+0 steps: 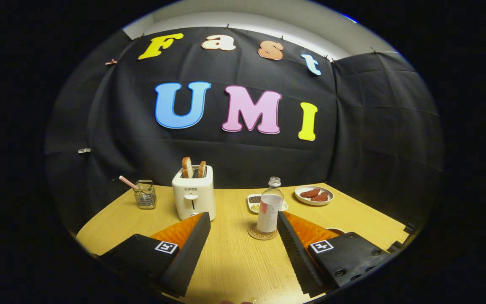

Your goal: Take the bottle from table, then pour the juice into the cup, finally place the bottle on the coaster

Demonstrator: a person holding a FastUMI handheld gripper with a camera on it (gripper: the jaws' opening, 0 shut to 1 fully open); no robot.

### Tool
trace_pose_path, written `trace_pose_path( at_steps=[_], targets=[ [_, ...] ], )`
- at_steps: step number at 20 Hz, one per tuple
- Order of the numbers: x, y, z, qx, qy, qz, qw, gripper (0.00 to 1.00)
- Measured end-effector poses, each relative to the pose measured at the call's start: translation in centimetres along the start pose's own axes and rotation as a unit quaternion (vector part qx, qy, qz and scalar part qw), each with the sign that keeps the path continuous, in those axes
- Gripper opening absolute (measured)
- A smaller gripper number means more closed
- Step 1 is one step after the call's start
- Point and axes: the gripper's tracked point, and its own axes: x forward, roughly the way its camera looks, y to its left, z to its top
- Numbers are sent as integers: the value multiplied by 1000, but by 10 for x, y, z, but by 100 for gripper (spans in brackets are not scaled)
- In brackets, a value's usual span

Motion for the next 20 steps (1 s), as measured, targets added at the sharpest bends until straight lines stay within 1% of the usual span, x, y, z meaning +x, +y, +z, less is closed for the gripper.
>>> trace_pose_path(
  at_steps=[5, 12, 15, 20],
  targets=[
    [-28, 15, 46, -13, -35, 63, 997, 97],
    [-64, 23, 72, 6, -46, 126, 991, 97],
    [-77, 25, 74, 11, -43, 148, 988, 97],
    [-90, 20, 75, 14, -42, 159, 986, 97]
  ],
)
